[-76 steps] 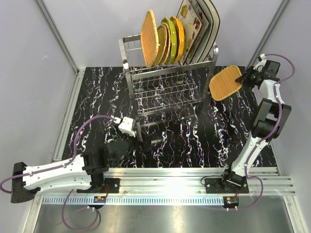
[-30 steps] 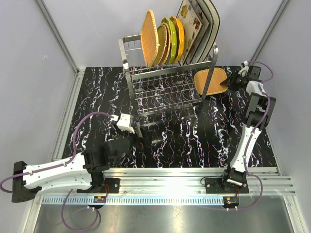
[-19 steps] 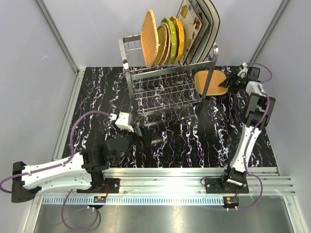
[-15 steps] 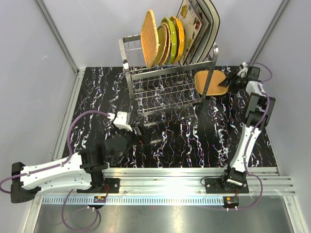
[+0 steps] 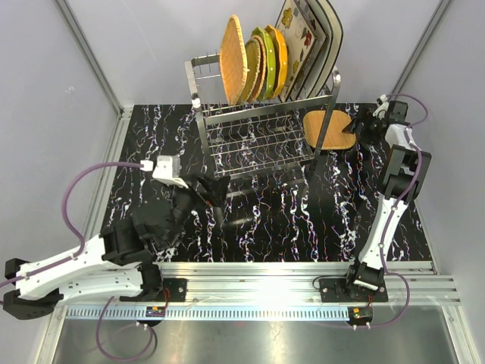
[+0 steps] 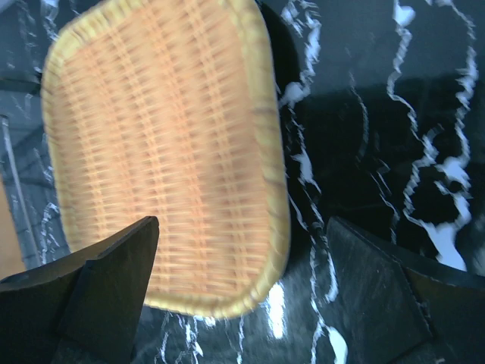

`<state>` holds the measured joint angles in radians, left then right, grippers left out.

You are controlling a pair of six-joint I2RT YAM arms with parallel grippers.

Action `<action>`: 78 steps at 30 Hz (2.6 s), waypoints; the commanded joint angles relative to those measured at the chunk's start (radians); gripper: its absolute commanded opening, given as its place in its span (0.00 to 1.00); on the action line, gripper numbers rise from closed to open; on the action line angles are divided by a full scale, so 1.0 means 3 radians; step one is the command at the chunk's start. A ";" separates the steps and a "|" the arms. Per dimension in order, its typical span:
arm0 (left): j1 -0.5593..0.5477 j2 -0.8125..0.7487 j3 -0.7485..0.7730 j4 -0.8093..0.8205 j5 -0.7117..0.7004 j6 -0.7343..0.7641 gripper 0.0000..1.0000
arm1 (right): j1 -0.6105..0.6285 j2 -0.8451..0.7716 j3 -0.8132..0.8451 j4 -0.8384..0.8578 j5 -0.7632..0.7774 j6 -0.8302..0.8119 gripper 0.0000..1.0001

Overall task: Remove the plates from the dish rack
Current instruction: Place the plate on the table, then grab a plate with the left arm

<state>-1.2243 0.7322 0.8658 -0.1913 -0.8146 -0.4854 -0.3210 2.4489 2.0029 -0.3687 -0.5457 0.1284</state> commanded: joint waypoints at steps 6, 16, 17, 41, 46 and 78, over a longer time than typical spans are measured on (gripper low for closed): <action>0.0572 0.0417 0.1045 -0.0313 0.0571 0.0141 0.99 | -0.0034 -0.0966 -0.0233 -0.0443 0.0097 -0.0703 1.00; 0.1417 0.1465 0.2634 -0.0870 0.1600 -0.0227 0.97 | -0.0034 -0.2312 -0.1383 -0.0831 -0.0308 -0.1460 0.99; 0.1523 0.1613 0.2738 -0.0886 0.1662 -0.0304 0.95 | -0.0034 -0.2404 -0.1470 -0.0842 -0.0328 -0.1486 1.00; 0.2113 0.3475 0.5115 -0.1172 0.2204 -0.0837 0.80 | -0.0034 -0.3540 -0.2407 -0.0903 -0.0579 -0.1364 1.00; 0.2123 0.3633 0.5157 -0.1040 0.1918 -0.0714 0.77 | -0.0034 -0.3561 -0.2422 -0.0883 -0.0589 -0.1323 1.00; 0.2133 0.3925 0.5316 -0.0993 0.1672 -0.0126 0.44 | -0.0034 -0.3597 -0.2346 -0.0837 -0.0625 -0.1113 1.00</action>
<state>-0.5900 1.9167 2.4218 -0.5274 -0.2882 -0.5682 -0.3313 1.4052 1.2766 -0.6441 -0.7021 -0.2203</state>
